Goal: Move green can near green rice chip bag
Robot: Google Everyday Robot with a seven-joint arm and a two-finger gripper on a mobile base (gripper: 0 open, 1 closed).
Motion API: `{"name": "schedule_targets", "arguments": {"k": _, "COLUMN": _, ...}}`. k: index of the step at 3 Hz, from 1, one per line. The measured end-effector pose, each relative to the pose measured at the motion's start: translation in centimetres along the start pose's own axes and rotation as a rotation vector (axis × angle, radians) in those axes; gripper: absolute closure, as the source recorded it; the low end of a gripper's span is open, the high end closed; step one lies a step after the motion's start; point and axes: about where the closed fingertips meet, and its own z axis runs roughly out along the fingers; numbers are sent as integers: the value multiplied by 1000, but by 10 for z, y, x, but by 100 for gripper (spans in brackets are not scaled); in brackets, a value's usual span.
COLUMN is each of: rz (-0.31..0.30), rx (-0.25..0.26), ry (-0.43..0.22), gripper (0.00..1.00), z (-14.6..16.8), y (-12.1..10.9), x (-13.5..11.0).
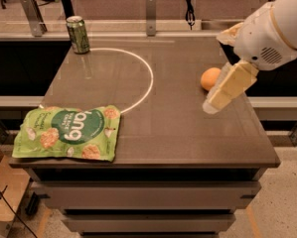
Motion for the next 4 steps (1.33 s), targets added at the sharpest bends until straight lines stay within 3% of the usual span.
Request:
{"name": "schedule_targets", "arguments": {"k": 1, "rz": 66, "rx": 11, "ry": -15, "gripper": 0, "z": 5, "y": 0, "x": 3}}
{"name": "schedule_targets", "arguments": {"k": 4, "rz": 134, "rx": 28, "ry": -351, "gripper": 0, "z": 100, "y": -60, "x": -86}}
